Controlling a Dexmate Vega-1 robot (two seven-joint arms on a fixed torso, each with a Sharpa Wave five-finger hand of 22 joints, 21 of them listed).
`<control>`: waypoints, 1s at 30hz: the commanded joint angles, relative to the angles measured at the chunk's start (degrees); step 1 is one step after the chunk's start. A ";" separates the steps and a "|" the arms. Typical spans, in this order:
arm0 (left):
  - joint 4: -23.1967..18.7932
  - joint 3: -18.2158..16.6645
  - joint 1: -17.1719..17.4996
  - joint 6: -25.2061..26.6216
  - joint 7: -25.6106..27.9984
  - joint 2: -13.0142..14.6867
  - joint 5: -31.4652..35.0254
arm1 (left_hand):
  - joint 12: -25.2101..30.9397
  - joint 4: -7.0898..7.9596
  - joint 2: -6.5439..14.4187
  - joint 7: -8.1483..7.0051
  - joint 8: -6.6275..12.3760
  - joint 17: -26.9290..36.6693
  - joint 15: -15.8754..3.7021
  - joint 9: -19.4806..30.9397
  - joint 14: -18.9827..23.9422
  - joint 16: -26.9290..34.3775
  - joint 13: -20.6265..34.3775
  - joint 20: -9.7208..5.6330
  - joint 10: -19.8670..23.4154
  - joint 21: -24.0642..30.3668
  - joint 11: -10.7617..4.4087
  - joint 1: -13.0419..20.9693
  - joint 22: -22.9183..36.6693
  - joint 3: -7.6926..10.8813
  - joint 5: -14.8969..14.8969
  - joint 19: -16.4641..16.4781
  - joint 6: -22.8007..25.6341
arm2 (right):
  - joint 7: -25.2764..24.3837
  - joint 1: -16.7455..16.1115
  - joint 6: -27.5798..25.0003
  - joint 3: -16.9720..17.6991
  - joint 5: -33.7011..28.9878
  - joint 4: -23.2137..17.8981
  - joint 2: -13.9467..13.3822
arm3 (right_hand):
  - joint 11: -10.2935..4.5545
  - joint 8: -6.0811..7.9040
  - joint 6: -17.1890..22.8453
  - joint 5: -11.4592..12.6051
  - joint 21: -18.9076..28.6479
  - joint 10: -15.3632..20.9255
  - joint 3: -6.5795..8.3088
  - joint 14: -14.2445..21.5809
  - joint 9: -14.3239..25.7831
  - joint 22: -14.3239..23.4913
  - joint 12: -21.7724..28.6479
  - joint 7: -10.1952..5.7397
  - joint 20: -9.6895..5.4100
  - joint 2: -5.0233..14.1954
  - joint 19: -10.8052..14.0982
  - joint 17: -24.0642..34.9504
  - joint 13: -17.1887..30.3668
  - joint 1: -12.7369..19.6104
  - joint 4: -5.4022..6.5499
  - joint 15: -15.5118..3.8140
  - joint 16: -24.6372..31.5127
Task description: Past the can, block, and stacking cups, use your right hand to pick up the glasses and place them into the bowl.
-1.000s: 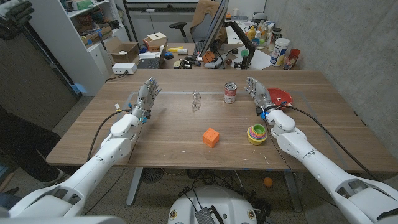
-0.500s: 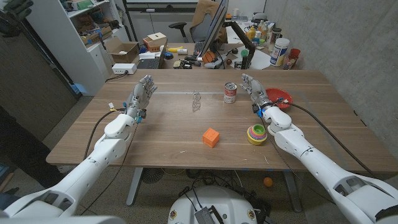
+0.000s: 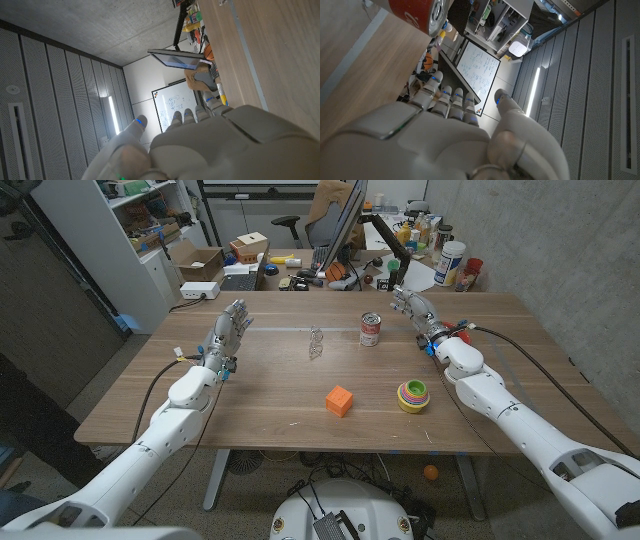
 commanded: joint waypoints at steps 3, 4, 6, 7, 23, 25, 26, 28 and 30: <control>-6.44 -0.82 4.32 0.23 3.47 1.42 1.57 | 0.38 -0.11 6.81 -0.07 0.38 0.20 0.61 0.26 -0.18 0.61 0.06 0.37 0.70 0.54 -0.05 0.20 0.27 0.56 0.55 0.61 0.44 | 3.32 4.17 -1.25 -1.54 -6.08 -3.42 -5.23 | -0.08 0.19 0.70 -0.18 0.25 0.59 0.11 0.60 0.13 0.10 0.10 -0.73 0.55 -0.24 0.38 0.20 0.15 1.10 -1.00 0.05 0.03; -6.80 -0.90 4.59 0.18 3.69 1.47 1.66 | 0.37 -0.11 6.80 -0.11 0.42 0.19 0.62 0.27 -0.12 0.61 0.06 0.39 0.71 0.55 -0.06 0.20 0.27 0.56 0.55 0.66 0.60 | 3.57 4.44 -1.26 -1.58 -6.34 -3.61 -5.46 | -0.01 0.25 0.90 -0.20 0.23 0.61 0.10 0.56 0.14 0.11 0.09 -0.97 0.59 -0.31 0.38 0.22 0.16 1.26 -1.23 0.30 -0.02; -7.49 -1.05 5.11 0.17 4.05 1.64 1.85 | 0.42 -0.12 6.79 -0.07 0.42 0.19 0.65 0.27 0.04 0.60 0.07 0.49 0.97 0.58 -0.02 0.20 0.27 0.56 0.56 0.80 0.75 | 3.52 4.96 -1.62 -1.79 -7.64 -4.44 -6.23 | -0.07 0.37 1.27 -0.22 0.20 0.59 0.09 0.55 0.16 0.12 0.06 -1.23 0.66 -0.38 0.39 0.24 0.18 1.46 -1.49 0.32 -0.07; -7.80 -1.14 5.35 0.14 4.23 1.69 1.91 | 0.46 -0.12 6.78 -0.05 0.42 0.19 0.66 0.27 0.09 0.60 0.07 0.48 1.12 0.59 0.03 0.21 0.28 0.56 0.56 0.86 0.80 | 3.38 5.19 -1.82 -1.91 -8.45 -4.98 -6.67 | 0.03 0.41 1.41 -0.23 0.18 0.60 0.07 0.52 0.17 0.13 0.06 -1.52 0.74 -0.43 0.38 0.25 0.19 1.57 -1.65 0.33 -0.10; -9.82 -1.79 7.20 -0.45 5.49 1.73 2.72 | 0.42 -0.17 6.70 0.66 0.34 0.20 1.04 0.29 0.57 0.45 0.10 0.68 1.63 0.59 0.31 0.24 0.29 0.57 0.58 1.23 1.36 | 6.83 9.94 -3.75 -4.31 -17.37 -11.40 -10.89 | -0.58 0.38 1.86 -0.34 0.07 1.39 -0.13 0.97 0.23 0.20 0.27 -2.20 1.65 -0.59 0.38 0.37 0.28 2.34 -2.72 0.08 -0.09; -9.85 -1.83 7.27 -0.53 5.39 1.73 2.68 | 0.40 -0.18 6.70 0.72 0.33 0.20 1.04 0.29 0.61 0.44 0.11 0.70 1.62 0.58 0.28 0.25 0.29 0.57 0.58 1.24 1.39 | 6.99 10.69 -4.33 -5.00 -19.52 -12.47 -11.30 | -0.61 0.37 1.88 -0.35 0.06 1.31 -0.16 0.94 0.24 0.20 0.22 -2.22 1.65 -0.60 0.40 0.38 0.28 2.41 -2.80 0.04 -0.12; -9.85 -1.83 7.30 -0.57 5.43 1.73 2.77 | 0.39 -0.18 6.69 0.75 0.32 0.20 1.06 0.29 0.62 0.42 0.11 0.69 1.61 0.57 0.26 0.25 0.29 0.57 0.58 1.23 1.39 | 7.04 11.07 -4.66 -5.37 -20.70 -13.00 -11.50 | -0.58 0.35 1.84 -0.35 0.06 1.27 -0.17 0.91 0.24 0.20 0.20 -2.27 1.65 -0.60 0.39 0.38 0.29 2.42 -2.83 0.03 -0.13; -9.74 -1.86 7.35 -0.70 5.31 1.64 2.67 | 0.39 -0.18 6.69 0.78 0.30 0.20 1.06 0.29 0.62 0.40 0.11 0.69 1.66 0.57 0.24 0.25 0.29 0.57 0.58 1.26 1.39 | 7.76 11.94 -5.15 -6.10 -22.21 -13.61 -11.59 | -0.57 0.30 1.75 -0.36 0.04 1.30 -0.20 0.72 0.24 0.21 0.20 -2.41 1.65 -0.61 0.39 0.39 0.29 2.48 -2.91 -0.05 -0.22; -9.63 -1.87 7.37 -0.80 5.17 1.61 2.63 | 0.38 -0.19 6.68 0.79 0.28 0.20 1.07 0.29 0.68 0.38 0.12 0.72 1.70 0.58 0.23 0.26 0.29 0.57 0.58 1.33 1.42 | 8.82 12.78 -5.42 -6.71 -22.87 -13.71 -11.38 | -0.62 0.19 1.55 -0.37 0.00 1.15 -0.25 0.56 0.25 0.21 0.12 -2.52 1.66 -0.62 0.33 0.40 0.30 2.56 -3.01 -0.08 -0.30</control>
